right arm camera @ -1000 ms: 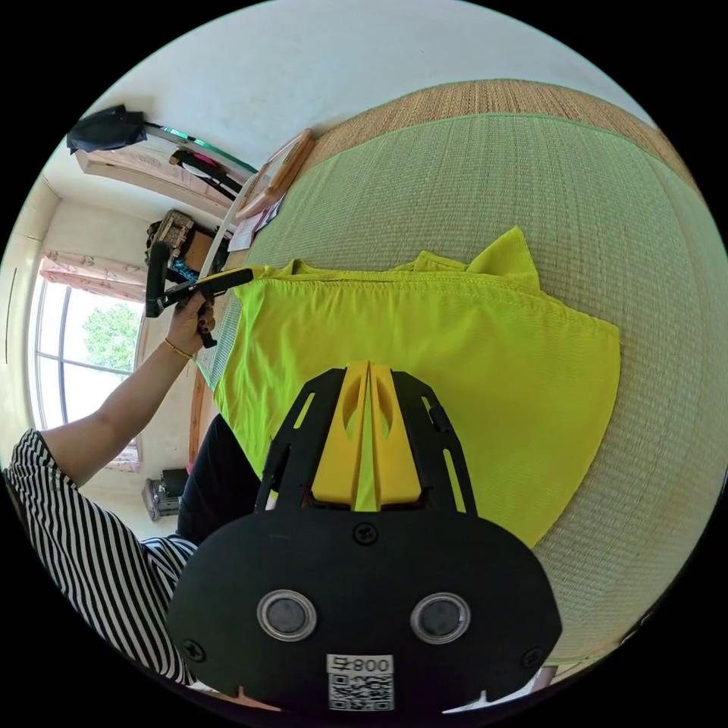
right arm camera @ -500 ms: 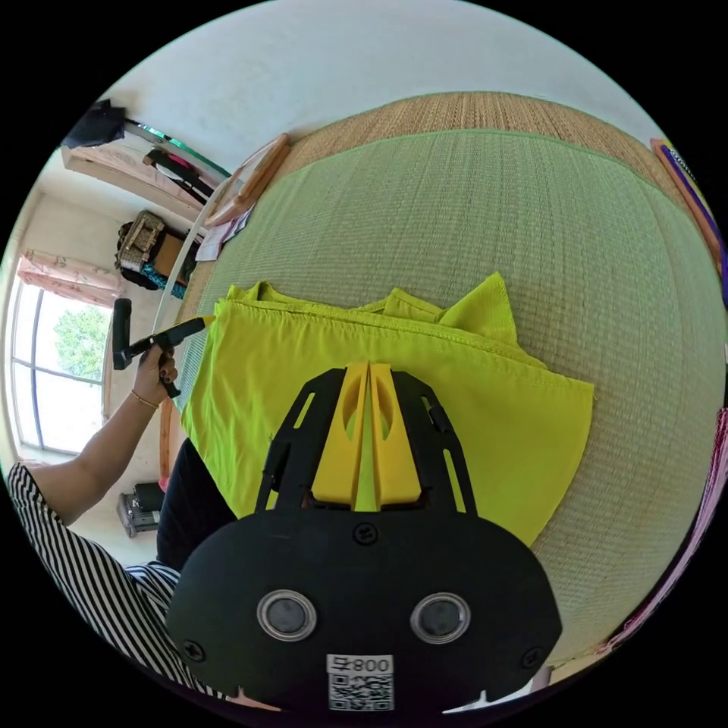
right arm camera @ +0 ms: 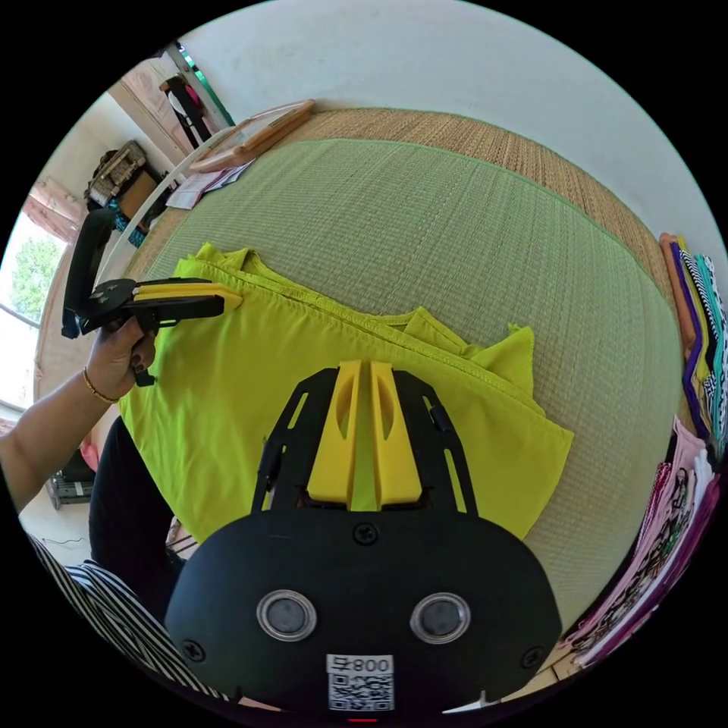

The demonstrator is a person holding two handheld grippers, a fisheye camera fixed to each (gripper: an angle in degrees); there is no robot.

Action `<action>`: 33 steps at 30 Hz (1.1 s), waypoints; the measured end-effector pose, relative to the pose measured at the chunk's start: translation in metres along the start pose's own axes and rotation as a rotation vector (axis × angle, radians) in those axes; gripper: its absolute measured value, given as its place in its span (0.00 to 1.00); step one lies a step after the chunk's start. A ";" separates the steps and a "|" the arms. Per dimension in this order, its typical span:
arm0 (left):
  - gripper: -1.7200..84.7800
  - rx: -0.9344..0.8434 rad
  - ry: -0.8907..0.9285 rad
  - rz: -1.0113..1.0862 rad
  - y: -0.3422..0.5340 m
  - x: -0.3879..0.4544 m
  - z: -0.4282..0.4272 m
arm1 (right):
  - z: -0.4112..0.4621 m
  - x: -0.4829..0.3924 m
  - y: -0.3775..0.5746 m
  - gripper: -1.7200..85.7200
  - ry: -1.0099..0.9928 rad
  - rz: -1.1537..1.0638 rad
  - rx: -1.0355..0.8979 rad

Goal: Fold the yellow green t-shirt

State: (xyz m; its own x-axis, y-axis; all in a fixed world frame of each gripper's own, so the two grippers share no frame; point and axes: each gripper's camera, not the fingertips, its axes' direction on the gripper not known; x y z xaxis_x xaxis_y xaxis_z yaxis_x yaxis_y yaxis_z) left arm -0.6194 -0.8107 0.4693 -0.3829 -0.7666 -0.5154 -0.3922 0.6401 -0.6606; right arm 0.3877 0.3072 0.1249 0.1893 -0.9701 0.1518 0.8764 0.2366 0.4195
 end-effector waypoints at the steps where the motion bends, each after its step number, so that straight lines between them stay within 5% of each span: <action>1: 0.03 -0.003 0.009 -0.006 0.001 -0.001 0.000 | 0.004 -0.001 0.001 0.02 0.013 0.006 0.012; 33: 0.02 0.026 0.069 -0.060 0.034 -0.037 -0.021 | 0.070 -0.029 0.022 0.07 0.090 -0.010 0.023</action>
State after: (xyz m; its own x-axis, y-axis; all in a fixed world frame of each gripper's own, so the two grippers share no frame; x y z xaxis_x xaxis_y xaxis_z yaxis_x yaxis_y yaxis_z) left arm -0.6361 -0.7593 0.4776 -0.4168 -0.7975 -0.4362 -0.3950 0.5911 -0.7033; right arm 0.3702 0.3444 0.1926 0.2207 -0.9730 0.0673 0.8681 0.2274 0.4412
